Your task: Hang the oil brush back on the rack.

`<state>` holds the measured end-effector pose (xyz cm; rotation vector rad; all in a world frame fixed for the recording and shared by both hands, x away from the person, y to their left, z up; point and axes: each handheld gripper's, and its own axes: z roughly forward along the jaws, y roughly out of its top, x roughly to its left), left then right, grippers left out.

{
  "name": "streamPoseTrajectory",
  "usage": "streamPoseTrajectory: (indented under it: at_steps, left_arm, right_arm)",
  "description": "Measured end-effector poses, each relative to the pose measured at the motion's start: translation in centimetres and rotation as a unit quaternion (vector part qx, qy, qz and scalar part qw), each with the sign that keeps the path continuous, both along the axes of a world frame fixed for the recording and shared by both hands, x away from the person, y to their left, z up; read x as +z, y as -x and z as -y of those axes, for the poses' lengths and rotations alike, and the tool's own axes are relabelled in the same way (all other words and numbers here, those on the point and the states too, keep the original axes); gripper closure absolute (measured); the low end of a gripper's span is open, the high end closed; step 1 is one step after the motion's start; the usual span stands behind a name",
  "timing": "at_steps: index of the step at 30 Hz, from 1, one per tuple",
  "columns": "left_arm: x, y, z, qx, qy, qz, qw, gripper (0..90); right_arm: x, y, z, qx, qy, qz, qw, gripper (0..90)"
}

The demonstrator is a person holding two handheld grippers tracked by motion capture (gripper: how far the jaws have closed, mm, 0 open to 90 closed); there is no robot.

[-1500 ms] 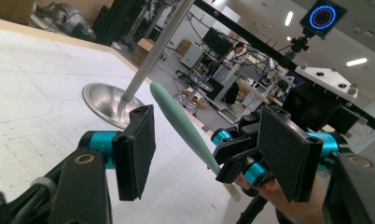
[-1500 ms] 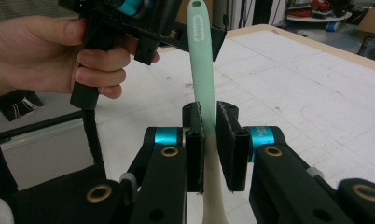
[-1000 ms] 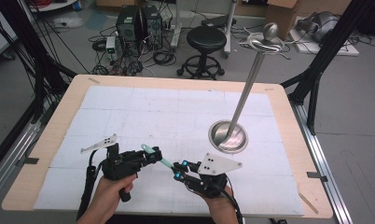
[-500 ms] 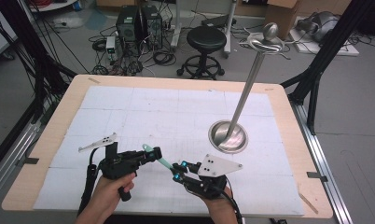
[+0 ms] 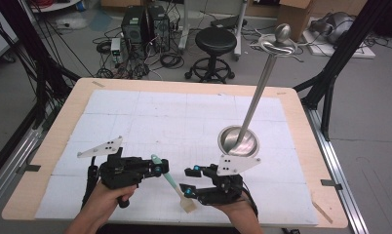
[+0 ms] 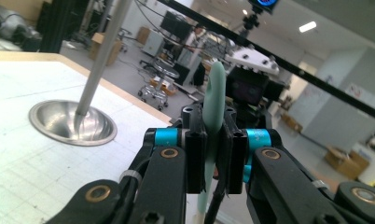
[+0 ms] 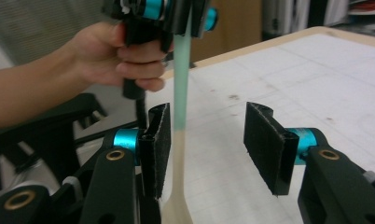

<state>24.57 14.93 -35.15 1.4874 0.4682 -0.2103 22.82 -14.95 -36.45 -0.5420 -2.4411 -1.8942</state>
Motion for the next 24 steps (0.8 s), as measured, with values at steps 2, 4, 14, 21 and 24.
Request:
streamPoseTrajectory:
  at_steps: [2,4,14,21,24]
  left_arm:
    - [0.6,0.2,0.2,-0.011,-0.009,0.022,0.9996,82.6]
    - [1.0,0.3,0.3,-0.024,-0.012,0.038,0.9989,82.6]
    - [2.0,1.0,1.0,-0.063,-0.031,0.088,0.9936,82.6]
    - [1.9,1.0,1.1,-0.058,-0.026,0.087,0.9941,81.1]
    - [2.0,0.9,0.8,-0.037,-0.022,0.074,0.9963,60.0]
  right_arm:
    - [0.1,0.0,-0.3,0.019,0.001,-0.002,0.9998,52.3]
    - [0.2,0.0,-0.8,0.041,0.001,-0.003,0.9992,55.9]
    - [0.0,0.0,-2.2,0.094,0.000,-0.006,0.9955,73.1]
    - [0.0,0.3,-2.2,0.100,-0.006,0.002,0.9950,83.7]
    - [-0.1,0.3,-2.0,0.081,-0.003,0.005,0.9967,83.9]
